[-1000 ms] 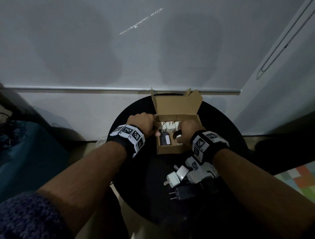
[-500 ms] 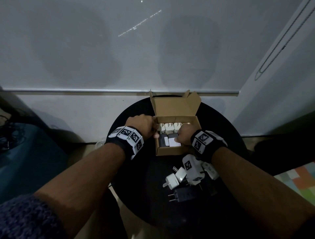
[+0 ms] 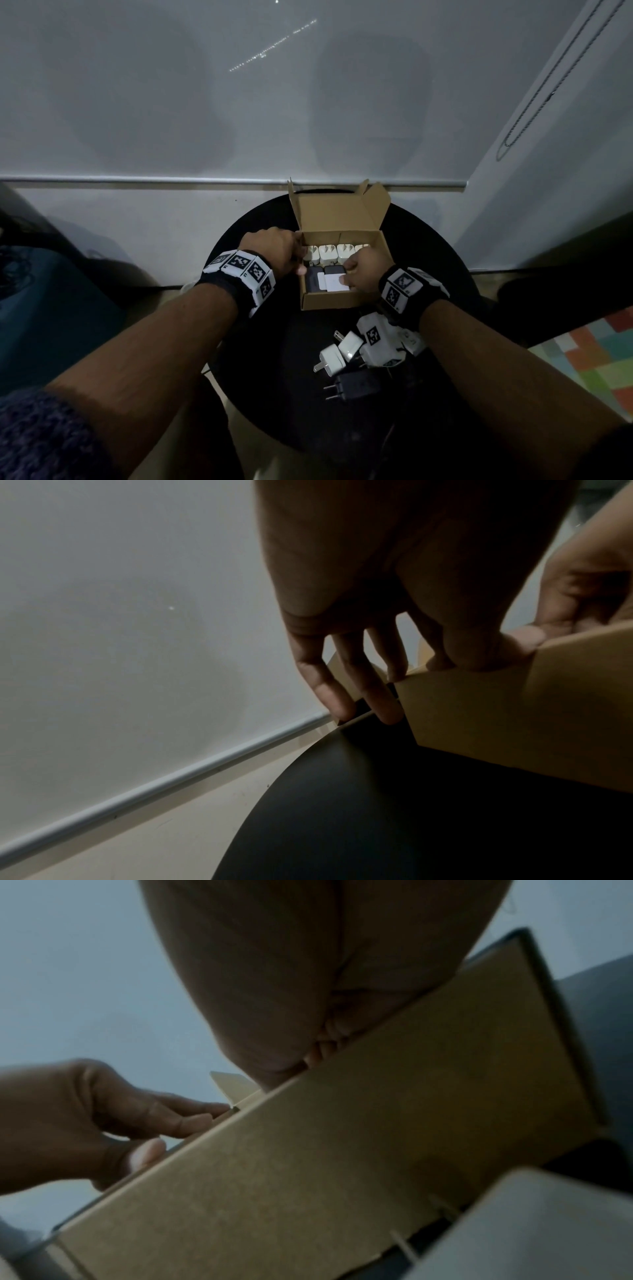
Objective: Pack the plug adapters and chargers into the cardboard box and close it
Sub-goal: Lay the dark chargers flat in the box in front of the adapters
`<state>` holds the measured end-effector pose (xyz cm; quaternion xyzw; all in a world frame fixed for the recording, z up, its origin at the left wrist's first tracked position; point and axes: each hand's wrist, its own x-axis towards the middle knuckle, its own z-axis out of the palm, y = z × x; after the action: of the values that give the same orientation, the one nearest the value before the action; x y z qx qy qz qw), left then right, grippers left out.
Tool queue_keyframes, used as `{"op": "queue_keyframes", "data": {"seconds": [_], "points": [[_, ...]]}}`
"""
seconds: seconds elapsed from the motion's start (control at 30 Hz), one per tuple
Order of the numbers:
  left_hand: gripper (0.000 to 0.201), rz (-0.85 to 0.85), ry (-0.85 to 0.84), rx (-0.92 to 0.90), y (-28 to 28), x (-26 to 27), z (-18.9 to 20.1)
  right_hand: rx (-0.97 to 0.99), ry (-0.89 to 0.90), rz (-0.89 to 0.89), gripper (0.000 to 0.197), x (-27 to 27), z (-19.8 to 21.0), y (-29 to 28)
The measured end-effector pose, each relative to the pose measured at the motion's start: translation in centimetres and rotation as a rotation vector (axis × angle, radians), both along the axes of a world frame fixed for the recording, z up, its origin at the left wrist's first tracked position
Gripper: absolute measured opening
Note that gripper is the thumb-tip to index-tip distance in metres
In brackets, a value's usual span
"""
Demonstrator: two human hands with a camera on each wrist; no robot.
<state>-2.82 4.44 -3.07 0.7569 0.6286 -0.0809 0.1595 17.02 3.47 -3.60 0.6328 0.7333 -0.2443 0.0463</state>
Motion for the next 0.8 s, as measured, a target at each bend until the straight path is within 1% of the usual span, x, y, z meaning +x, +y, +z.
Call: {"op": "queue_keyframes", "data": {"seconds": [0.07, 0.13, 0.23, 0.3, 0.33, 0.37, 0.4, 0.43, 0.47, 0.5, 0.53, 0.6, 0.63, 0.73, 0.8], "points": [[0.046, -0.014, 0.008, -0.004, -0.1, 0.0, 0.1, 0.022, 0.007, -0.005, 0.037, 0.1, 0.1, -0.3], [0.046, -0.015, 0.014, 0.003, -0.1, 0.0, 0.1, 0.048, 0.024, -0.005, 0.036, 0.0, 0.3, -0.6], [0.05, 0.026, 0.025, 0.029, -0.2, 0.1, 0.0, 0.091, 0.008, 0.032, 0.027, -0.2, 1.1, -0.9], [0.052, 0.038, 0.029, 0.04, -0.3, 0.1, -0.1, 0.191, 0.051, 0.084, 0.018, -0.3, 2.1, -1.6], [0.053, 0.04, 0.03, 0.044, -0.2, 0.1, 0.0, 0.233, 0.117, 0.123, 0.018, -0.4, 2.5, -2.5], [0.054, 0.045, 0.032, 0.045, -0.2, 0.1, -0.1, 0.223, 0.18, 0.195, 0.019, -0.5, 2.8, -3.7], [0.054, 0.049, 0.036, 0.048, -0.1, 0.1, -0.1, 0.142, 0.209, 0.3, 0.023, -0.6, 3.0, -5.1], [0.054, 0.051, 0.038, 0.051, -0.1, 0.1, -0.1, 0.024, 0.198, 0.412, 0.033, -0.7, 3.0, -6.6], [0.054, 0.049, 0.039, 0.052, 0.0, 0.1, -0.1, -0.097, 0.136, 0.505, 0.045, -0.9, 2.9, -8.1], [0.052, 0.047, 0.036, 0.05, 0.0, 0.1, 0.0, -0.161, 0.043, 0.587, 0.056, -1.0, 2.9, -9.3], [0.051, 0.044, 0.033, 0.045, -0.1, 0.1, 0.0, -0.148, -0.051, 0.656, 0.061, -1.1, 3.0, -10.2], [0.047, 0.03, 0.024, 0.04, -0.2, 0.1, 0.0, -0.025, -0.14, 0.728, 0.058, -0.7, 3.6, -11.8], [0.045, 0.022, 0.019, 0.039, -0.3, 0.0, -0.1, -0.002, -0.164, 0.736, 0.056, -0.3, 3.8, -12.5], [0.043, 0.017, 0.02, 0.03, -0.3, -0.1, -0.1, -0.021, -0.253, 0.769, 0.058, 1.0, 3.1, -14.7], [0.046, 0.027, 0.03, 0.019, -0.2, 0.1, 0.1, 0.024, -0.263, 0.785, 0.05, 1.4, 2.1, -15.7]]}}
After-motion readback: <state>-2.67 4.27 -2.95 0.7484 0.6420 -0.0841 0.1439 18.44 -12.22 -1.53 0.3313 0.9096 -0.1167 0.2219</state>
